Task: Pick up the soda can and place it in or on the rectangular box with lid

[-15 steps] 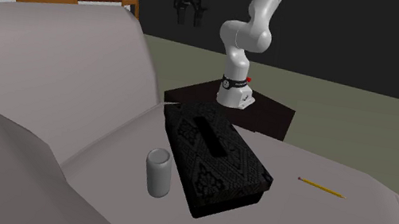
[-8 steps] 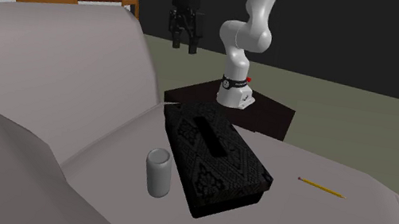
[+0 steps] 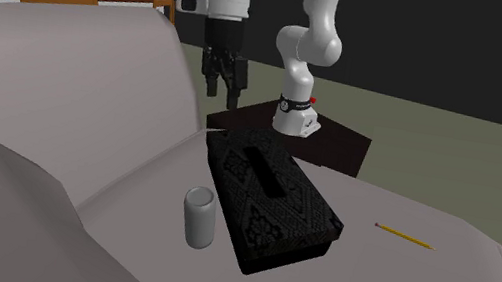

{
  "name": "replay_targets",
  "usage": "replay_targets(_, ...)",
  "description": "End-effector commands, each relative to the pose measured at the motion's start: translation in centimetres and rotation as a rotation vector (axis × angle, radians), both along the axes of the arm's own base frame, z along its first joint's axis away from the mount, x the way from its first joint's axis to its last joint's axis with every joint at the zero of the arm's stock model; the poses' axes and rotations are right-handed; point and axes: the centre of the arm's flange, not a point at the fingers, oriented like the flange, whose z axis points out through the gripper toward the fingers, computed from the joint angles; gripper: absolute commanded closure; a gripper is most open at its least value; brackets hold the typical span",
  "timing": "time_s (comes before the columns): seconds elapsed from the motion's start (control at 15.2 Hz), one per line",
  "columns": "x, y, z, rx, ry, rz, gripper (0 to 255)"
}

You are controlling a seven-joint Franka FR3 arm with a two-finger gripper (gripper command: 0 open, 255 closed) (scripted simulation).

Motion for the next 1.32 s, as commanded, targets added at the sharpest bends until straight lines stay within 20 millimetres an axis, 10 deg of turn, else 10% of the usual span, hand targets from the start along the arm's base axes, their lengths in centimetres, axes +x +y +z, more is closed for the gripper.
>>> replay_targets(0.0,1.4,1.5,-1.6,0.002,-0.003,-0.005,0)
replay_targets(0.79,10.6,10.0,-11.1,0.004,-0.013,-0.03,0)
replay_targets(1.25,11.2,10.6,-14.6,0.004,-0.014,-0.031,0)
